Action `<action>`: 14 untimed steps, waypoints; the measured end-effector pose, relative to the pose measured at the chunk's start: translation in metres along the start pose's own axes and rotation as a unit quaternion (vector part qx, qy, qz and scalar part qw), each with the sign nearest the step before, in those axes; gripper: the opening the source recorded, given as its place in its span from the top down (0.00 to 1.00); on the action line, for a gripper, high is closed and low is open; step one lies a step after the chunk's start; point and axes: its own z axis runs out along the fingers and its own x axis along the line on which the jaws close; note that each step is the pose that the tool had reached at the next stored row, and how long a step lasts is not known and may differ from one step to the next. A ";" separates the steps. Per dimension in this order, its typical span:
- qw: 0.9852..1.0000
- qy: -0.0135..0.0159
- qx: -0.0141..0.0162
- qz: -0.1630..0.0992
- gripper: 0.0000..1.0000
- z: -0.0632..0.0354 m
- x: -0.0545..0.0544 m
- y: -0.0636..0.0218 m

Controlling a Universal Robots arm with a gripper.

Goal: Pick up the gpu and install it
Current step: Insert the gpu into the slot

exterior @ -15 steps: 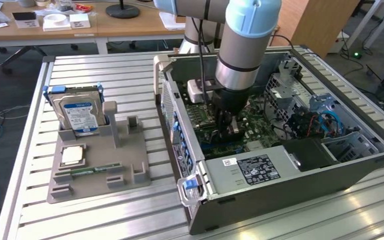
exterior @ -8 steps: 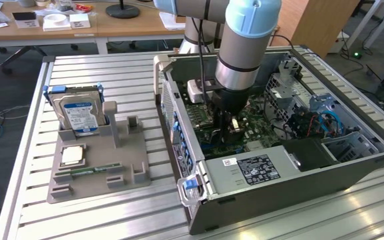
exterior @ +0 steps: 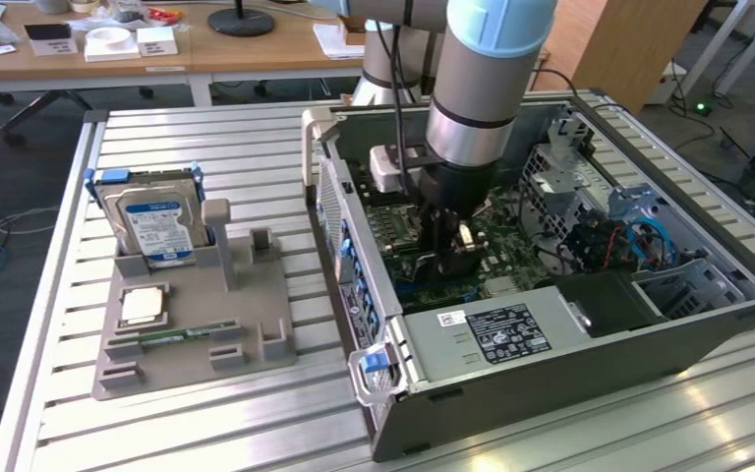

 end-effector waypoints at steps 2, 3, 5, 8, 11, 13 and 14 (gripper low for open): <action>1.000 0.000 0.000 0.000 0.43 -0.0077 0.000 -0.0003; 1.000 0.000 0.000 0.000 0.43 -0.0118 0.000 -0.0004; 1.000 0.000 0.000 0.000 0.43 -0.0206 0.000 -0.0007; 1.000 0.000 0.000 0.000 0.43 -0.0322 0.000 -0.0011; 1.000 0.000 0.000 0.000 0.43 -0.0410 -0.001 -0.0014; 1.000 0.001 0.000 0.000 0.43 -0.0462 -0.001 -0.0016; 1.000 0.001 0.000 0.000 0.43 -0.0491 -0.001 -0.0017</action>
